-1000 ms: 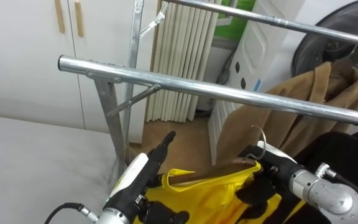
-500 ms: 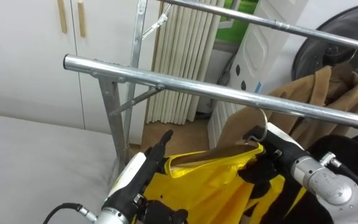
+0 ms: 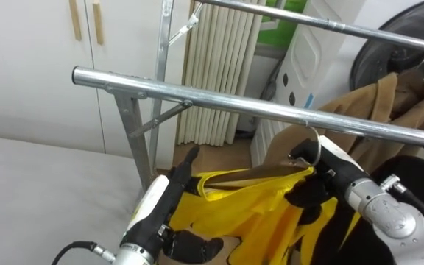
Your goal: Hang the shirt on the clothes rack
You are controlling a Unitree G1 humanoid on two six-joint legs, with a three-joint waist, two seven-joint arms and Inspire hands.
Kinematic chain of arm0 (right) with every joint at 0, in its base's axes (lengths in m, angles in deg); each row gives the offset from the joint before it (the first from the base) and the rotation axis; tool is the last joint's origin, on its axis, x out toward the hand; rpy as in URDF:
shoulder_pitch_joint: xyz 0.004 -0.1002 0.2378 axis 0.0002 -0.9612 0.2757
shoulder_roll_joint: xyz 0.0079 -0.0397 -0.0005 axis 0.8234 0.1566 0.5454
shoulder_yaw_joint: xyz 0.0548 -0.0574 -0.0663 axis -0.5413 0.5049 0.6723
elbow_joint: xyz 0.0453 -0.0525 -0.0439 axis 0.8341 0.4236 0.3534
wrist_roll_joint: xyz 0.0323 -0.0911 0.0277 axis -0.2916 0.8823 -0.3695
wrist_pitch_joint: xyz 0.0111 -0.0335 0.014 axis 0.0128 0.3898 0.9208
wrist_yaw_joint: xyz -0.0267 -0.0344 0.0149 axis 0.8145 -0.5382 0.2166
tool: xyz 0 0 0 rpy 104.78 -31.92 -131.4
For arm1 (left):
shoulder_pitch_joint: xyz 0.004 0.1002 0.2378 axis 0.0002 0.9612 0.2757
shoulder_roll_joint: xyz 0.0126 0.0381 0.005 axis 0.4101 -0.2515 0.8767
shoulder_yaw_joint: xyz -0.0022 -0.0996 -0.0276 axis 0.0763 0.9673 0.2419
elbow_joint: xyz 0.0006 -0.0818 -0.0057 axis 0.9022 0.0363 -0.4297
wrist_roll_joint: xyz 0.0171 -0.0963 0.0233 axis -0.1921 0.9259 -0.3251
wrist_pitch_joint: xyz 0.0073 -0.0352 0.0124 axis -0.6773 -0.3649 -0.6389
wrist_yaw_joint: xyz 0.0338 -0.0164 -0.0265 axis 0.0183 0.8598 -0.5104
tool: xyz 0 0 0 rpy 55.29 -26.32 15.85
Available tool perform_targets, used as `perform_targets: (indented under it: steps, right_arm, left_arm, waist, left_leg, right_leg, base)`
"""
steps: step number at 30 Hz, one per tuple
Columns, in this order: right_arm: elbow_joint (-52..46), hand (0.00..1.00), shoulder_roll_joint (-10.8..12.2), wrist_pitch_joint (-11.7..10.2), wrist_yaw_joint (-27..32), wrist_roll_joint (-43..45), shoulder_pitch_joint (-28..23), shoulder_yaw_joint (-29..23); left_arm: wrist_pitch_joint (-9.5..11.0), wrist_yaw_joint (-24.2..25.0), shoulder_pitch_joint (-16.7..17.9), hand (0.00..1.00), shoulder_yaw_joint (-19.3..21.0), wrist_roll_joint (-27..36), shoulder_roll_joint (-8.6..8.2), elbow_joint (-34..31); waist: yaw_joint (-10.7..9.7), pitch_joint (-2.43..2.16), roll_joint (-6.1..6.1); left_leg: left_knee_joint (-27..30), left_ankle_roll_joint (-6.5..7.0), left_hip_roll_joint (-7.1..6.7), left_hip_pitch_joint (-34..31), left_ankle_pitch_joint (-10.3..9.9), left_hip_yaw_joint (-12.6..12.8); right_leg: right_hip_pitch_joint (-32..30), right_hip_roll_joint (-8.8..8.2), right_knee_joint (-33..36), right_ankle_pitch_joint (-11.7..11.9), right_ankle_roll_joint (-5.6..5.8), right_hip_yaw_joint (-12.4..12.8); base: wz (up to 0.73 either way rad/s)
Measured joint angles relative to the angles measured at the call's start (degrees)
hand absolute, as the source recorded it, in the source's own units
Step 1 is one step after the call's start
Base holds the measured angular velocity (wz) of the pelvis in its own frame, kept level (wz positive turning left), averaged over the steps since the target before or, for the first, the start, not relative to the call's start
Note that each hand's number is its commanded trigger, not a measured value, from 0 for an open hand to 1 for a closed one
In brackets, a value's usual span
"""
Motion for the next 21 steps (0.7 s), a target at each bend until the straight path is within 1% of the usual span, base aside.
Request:
perform_targets:
  steps: [4,9,14,16,21]
  right_arm:
    - [0.0,1.0,-0.02,0.0,0.08,0.0,1.28,0.0]
    - [0.04,1.0,-0.13,0.02,2.86,-0.01,2.99,-0.02]
    - [1.81,1.0,-0.16,0.02,4.92,-1.25,3.01,-0.02]
    - [2.83,1.0,-0.16,0.03,5.81,-2.49,3.01,-0.02]
    - [3.06,1.0,-0.16,0.04,6.98,-2.49,3.01,-0.02]
  left_arm:
    - [0.39,-0.92,-0.01,0.0,0.05,-0.04,0.0,0.0]
    - [0.55,-1.58,0.0,0.0,0.12,-0.04,0.01,0.0]
    - [0.52,-1.81,0.03,0.0,-0.12,-0.04,0.43,0.0]
    - [0.52,-1.81,0.03,0.0,-0.17,-0.04,0.46,0.01]
    - [0.52,-1.8,0.03,0.0,-0.08,-0.05,0.47,0.01]
  waist:
    - [-0.05,0.0,0.0]
    - [0.05,0.02,0.01]
    - [0.2,0.04,0.0]
    - [0.13,0.07,0.01]
    - [0.04,0.11,-0.03]
  left_leg:
    - [-0.04,-0.02,-0.03,0.0,0.25,0.0]
    - [-0.06,-0.1,-0.01,-0.02,0.36,-0.04]
    - [-0.14,-0.1,0.0,0.0,0.36,-0.07]
    - [-0.23,-0.1,0.0,-0.01,0.36,-0.06]
    - [-0.41,-0.1,0.0,-0.07,0.36,-0.02]
  right_leg:
    - [0.01,-0.02,0.0,0.02,-0.02,0.0]
    - [0.07,-0.02,-0.01,0.03,-0.06,-0.11]
    - [0.1,-0.03,-0.06,0.02,-0.06,-0.18]
    - [0.08,-0.03,-0.14,0.01,-0.05,-0.2]
    - [0.06,-0.02,-0.37,-0.01,-0.02,-0.25]
  base:
    - [0.0]
    - [0.0]
    - [0.0]
    - [0.0]
    - [0.0]
